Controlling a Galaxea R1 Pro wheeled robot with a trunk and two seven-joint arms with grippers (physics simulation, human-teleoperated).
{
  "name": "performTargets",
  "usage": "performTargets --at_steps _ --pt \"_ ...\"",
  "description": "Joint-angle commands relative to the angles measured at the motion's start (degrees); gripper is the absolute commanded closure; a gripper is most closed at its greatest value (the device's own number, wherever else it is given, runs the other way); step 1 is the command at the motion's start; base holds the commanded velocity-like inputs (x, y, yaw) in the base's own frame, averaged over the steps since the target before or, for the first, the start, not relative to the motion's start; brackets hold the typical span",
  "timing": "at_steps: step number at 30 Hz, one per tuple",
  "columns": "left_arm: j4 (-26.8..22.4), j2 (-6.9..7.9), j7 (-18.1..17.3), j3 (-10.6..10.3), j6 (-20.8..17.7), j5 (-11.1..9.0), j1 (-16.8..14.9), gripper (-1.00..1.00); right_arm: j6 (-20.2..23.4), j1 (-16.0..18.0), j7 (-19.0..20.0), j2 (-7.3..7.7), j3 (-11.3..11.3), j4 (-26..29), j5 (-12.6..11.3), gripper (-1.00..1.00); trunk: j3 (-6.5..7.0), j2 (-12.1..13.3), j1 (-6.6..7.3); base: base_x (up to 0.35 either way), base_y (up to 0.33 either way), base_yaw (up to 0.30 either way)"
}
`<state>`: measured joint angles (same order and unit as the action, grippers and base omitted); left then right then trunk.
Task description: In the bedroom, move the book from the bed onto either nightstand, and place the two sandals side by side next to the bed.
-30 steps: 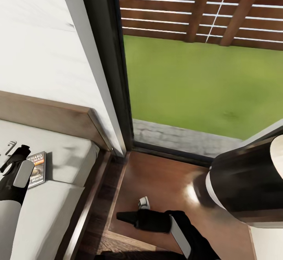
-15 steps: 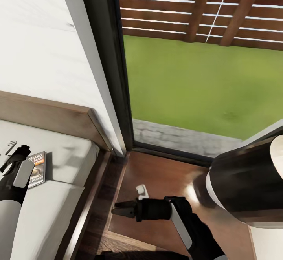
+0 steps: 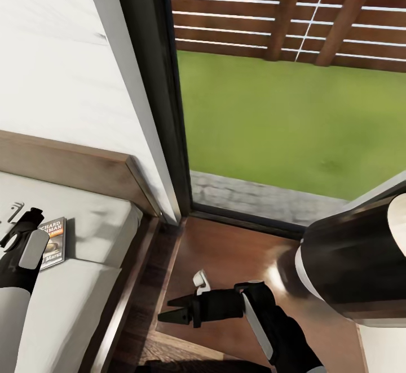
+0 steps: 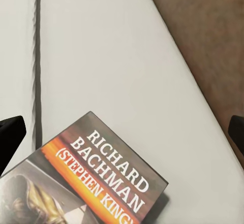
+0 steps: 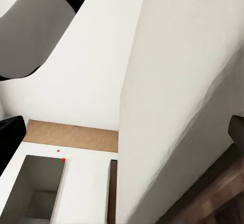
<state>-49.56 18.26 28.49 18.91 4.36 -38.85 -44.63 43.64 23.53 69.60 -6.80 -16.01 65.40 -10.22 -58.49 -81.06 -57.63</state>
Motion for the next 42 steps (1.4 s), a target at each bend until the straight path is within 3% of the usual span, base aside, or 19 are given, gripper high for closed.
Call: performTargets --at_steps 1,5,20,32,42 --pt "0.0 0.03 0.1 -0.1 0.4 -0.6 0.0 -1.0 0.4 0.0 -0.1 -0.02 0.0 0.0 -0.3 -1.0 -0.03 0.0 0.0 0.0 0.0 0.0" --pt "0.0 0.03 0.2 -0.1 0.3 -0.6 0.0 -1.0 0.4 0.0 -0.1 0.01 -0.1 0.0 -0.3 -1.0 -0.03 0.0 0.0 0.0 0.0 0.0" --pt "0.0 0.03 0.2 -0.1 0.4 -0.6 0.1 -1.0 0.3 0.0 0.0 0.03 -0.1 0.0 -0.3 -1.0 -2.72 -6.0 -3.29 0.0 0.0 0.0" --pt "0.0 0.11 0.2 0.1 0.6 -0.5 0.2 -1.0 0.3 0.0 0.0 0.03 -0.1 0.0 -0.3 -1.0 -2.72 -6.0 -3.29 0.0 0.0 0.0" --pt "0.0 1.5 0.2 0.1 2.4 -0.5 0.2 -1.0 0.3 0.0 0.0 0.03 -0.1 0.0 -0.3 -1.0 -2.72 -6.0 -3.29 0.0 0.0 0.0"
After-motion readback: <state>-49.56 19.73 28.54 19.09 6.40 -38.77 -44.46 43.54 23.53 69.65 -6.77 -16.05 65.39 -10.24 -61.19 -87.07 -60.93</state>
